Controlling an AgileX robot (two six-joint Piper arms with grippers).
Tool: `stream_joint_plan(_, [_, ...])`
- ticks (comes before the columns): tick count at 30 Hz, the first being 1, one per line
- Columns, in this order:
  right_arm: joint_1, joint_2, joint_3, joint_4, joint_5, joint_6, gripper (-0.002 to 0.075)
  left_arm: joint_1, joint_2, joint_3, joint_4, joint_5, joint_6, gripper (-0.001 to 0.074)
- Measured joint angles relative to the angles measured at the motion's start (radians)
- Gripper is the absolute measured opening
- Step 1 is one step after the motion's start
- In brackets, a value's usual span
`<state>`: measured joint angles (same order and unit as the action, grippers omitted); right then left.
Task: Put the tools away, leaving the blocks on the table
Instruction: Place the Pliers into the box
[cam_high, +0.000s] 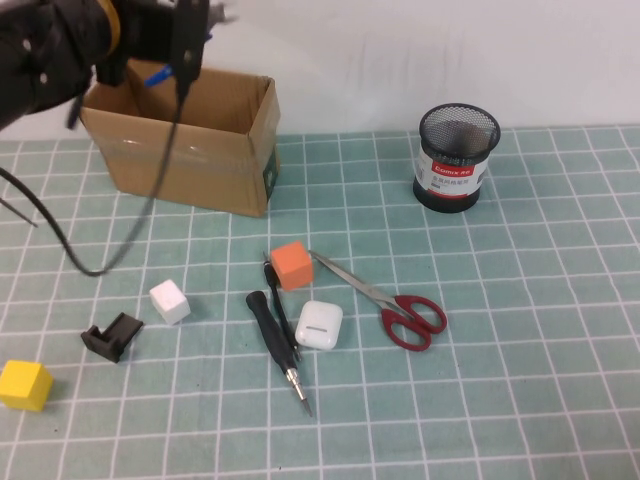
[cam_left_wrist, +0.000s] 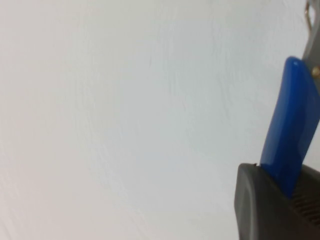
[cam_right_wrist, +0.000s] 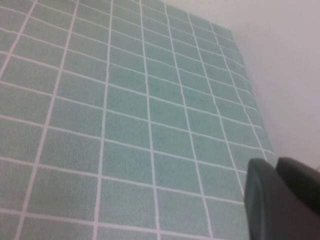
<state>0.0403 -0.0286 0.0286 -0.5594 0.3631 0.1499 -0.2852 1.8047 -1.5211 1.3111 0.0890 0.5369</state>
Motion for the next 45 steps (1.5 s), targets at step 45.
stream_joint_plan(45, [0.000,0.000,0.000,0.000,0.000,0.000,-0.0008,0.047,0.164,-0.004,0.415,-0.074,-0.239,0.0067])
